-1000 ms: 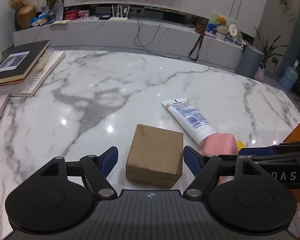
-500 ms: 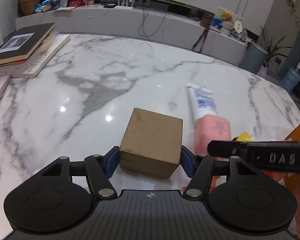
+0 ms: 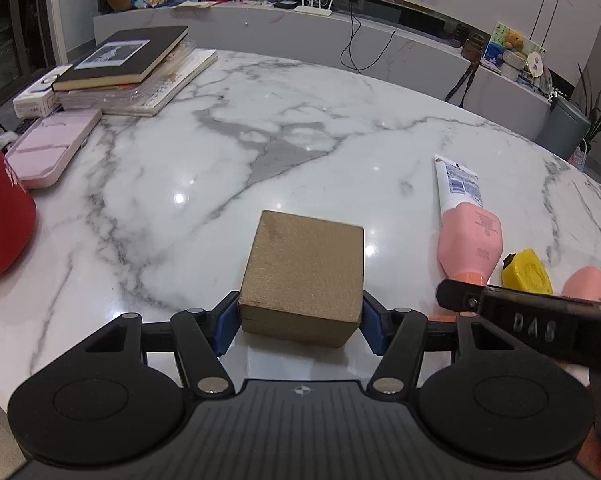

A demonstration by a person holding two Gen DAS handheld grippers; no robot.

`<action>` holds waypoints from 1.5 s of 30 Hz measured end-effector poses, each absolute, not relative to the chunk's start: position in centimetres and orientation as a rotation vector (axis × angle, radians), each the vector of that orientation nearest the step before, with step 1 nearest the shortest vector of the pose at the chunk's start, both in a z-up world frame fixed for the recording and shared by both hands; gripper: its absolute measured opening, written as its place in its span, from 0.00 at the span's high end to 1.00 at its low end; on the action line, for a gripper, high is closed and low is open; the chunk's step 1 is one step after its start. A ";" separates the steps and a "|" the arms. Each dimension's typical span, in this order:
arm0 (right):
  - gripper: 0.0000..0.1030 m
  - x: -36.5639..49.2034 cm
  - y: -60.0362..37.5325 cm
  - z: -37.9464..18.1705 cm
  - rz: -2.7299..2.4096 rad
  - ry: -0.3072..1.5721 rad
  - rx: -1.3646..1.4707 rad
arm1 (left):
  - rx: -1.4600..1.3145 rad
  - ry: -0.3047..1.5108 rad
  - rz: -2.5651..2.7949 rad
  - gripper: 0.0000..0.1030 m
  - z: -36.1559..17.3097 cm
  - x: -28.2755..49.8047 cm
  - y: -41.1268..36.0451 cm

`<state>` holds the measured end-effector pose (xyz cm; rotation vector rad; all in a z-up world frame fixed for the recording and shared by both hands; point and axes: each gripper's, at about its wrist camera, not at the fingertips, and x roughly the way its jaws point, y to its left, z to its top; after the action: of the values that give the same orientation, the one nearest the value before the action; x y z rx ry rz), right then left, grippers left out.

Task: Organize rigid objects
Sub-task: 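Grasp the pink lotion bottle by its pump with the right gripper while the left holds the cube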

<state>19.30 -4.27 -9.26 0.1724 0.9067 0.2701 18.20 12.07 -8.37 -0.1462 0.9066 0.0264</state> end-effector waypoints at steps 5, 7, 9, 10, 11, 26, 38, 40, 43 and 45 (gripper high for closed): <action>0.76 16.3 -5.3 -9.4 0.296 0.899 0.122 | -0.144 0.949 0.014 0.33 -8.3 17.6 11.7; 0.76 14.8 -5.8 -9.3 0.302 0.896 0.109 | -0.133 0.972 -0.002 0.33 -8.2 17.2 11.1; 0.77 13.0 -6.3 -9.2 0.303 0.884 0.081 | -0.119 0.994 -0.019 0.33 -8.1 16.6 10.2; 0.77 12.2 -6.5 -9.1 0.307 0.879 0.070 | -0.122 1.003 -0.030 0.33 -8.0 16.1 9.8; 0.77 11.6 -6.6 -9.0 0.312 0.875 0.062 | -0.128 1.011 -0.041 0.33 -8.0 15.7 9.5; 0.51 7.2 -9.1 -8.4 0.343 0.742 0.021 | -0.111 0.873 -0.066 0.17 -7.3 13.3 8.0; 0.51 7.5 -8.1 -9.6 0.335 0.696 -0.025 | -0.111 0.937 -0.054 0.18 -8.4 14.5 8.0; 0.51 7.4 -8.0 -9.7 0.334 0.685 -0.041 | -0.108 0.952 -0.059 0.19 -8.7 14.7 7.9; 0.52 8.1 -7.7 -9.9 0.355 0.684 -0.041 | -0.106 0.970 -0.046 0.25 -8.9 14.9 7.8; 0.52 8.8 -7.4 -9.8 0.357 0.680 -0.051 | -0.119 0.964 -0.040 0.26 -8.9 14.9 7.9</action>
<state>8.76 -7.38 -9.83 -0.0506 0.6797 0.3569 14.91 7.92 -8.86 -0.1187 0.9636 -0.0400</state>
